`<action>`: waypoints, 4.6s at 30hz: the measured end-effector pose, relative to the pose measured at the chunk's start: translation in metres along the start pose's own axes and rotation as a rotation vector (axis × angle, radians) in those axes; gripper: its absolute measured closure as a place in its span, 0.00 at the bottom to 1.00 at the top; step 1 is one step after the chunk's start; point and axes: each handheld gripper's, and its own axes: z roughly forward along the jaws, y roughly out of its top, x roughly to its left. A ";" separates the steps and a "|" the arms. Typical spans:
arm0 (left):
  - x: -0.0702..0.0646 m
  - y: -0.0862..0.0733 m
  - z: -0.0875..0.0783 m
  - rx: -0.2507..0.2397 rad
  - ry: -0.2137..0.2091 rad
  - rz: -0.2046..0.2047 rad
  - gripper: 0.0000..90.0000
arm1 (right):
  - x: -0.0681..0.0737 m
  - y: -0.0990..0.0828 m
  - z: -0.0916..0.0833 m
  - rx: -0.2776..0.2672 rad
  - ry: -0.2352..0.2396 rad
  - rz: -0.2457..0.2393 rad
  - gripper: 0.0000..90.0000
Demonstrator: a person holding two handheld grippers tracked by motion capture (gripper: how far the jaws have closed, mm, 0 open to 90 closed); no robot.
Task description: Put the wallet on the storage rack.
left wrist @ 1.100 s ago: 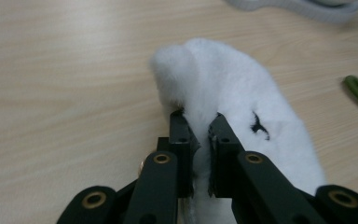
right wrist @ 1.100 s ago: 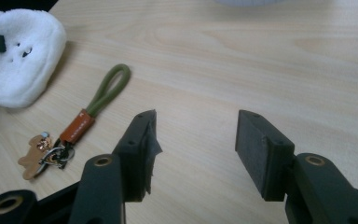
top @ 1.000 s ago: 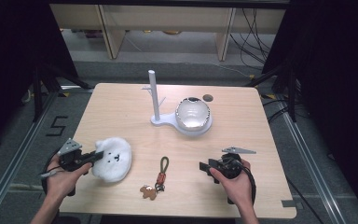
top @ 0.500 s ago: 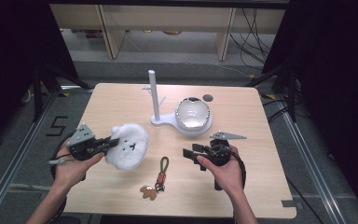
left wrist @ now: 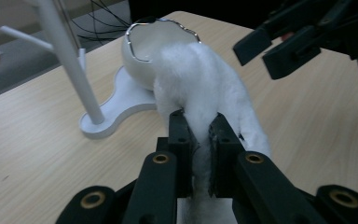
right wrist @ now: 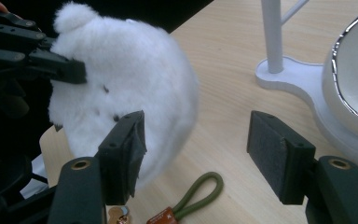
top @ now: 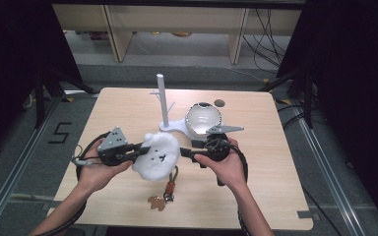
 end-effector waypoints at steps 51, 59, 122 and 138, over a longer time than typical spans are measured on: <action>0.008 -0.007 -0.017 -0.077 0.059 -0.043 0.45 | -0.021 -0.004 -0.036 -0.154 -0.033 -0.075 0.86; 0.017 -0.041 -0.028 -0.048 0.100 -0.128 0.42 | -0.027 0.005 -0.054 -0.208 -0.077 -0.044 0.86; 0.012 -0.069 -0.023 -0.031 0.103 -0.196 0.40 | -0.096 0.050 -0.067 -0.306 -0.294 0.079 0.86; 0.009 -0.067 -0.019 -0.024 0.081 -0.197 0.40 | -0.109 0.052 -0.047 -0.262 -0.333 0.080 0.86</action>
